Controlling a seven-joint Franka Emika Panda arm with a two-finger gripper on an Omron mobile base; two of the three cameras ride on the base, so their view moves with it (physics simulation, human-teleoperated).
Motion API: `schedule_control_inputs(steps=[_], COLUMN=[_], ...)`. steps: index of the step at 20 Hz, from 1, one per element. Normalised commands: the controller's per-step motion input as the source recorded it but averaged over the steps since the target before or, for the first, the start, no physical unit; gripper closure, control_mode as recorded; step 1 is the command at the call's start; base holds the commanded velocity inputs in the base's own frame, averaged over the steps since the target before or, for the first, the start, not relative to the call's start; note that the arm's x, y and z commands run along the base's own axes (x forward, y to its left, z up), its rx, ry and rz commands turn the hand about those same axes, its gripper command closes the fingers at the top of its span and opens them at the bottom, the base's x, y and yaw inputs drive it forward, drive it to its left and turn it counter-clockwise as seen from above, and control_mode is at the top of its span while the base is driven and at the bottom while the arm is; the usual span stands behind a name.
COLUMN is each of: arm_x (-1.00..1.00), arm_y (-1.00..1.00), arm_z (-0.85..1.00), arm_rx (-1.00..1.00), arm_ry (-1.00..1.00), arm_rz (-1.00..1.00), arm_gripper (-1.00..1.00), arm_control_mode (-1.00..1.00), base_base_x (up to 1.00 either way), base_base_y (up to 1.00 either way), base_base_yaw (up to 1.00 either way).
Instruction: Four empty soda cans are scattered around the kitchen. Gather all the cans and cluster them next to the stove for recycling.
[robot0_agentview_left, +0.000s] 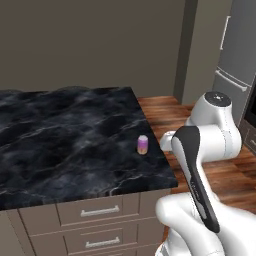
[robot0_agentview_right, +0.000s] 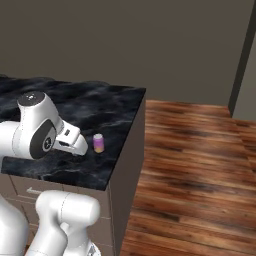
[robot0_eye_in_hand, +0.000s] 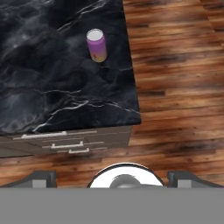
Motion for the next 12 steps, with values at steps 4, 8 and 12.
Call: schedule_control_inputs(steps=[4, 8, 12], arm_x=[0.0, 0.0, 0.0], arm_y=[0.0, 0.0, 0.0], arm_z=[0.0, 0.0, 0.0], arm_rx=[0.0, 0.0, 0.0], arm_ry=[0.0, 0.0, 0.0], arm_rz=[0.0, 0.0, 0.0], arm_gripper=[-1.0, -1.0, -1.0], arm_control_mode=[1.0, 1.0, 1.0], base_base_x=[0.04, 0.01, 0.01], base_base_y=[0.0, 0.0, 0.0], base_base_yaw=[0.03, 0.01, 0.0])
